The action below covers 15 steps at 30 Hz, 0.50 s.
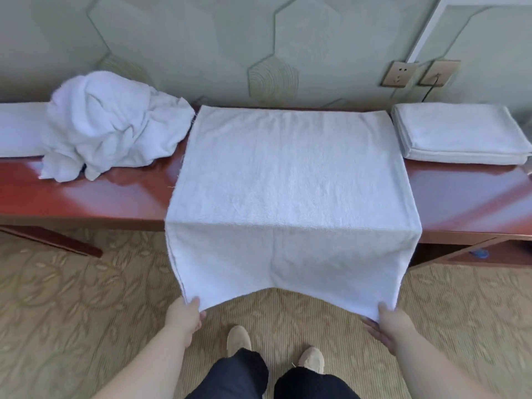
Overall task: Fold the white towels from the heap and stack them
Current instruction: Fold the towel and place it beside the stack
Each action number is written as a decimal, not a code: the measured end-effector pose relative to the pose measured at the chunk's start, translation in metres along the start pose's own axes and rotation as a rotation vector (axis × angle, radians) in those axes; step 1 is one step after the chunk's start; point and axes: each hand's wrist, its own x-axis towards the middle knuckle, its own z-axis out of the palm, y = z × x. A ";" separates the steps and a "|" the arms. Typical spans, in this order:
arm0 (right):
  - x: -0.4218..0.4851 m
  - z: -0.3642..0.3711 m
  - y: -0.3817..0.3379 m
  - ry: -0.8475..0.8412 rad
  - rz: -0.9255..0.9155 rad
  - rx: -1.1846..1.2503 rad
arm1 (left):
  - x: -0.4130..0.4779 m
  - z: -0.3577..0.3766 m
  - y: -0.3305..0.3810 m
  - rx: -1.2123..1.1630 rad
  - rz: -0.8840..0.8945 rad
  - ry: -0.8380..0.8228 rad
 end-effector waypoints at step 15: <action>-0.091 -0.075 -0.016 0.143 -0.210 0.099 | -0.089 -0.076 0.026 0.323 0.396 0.229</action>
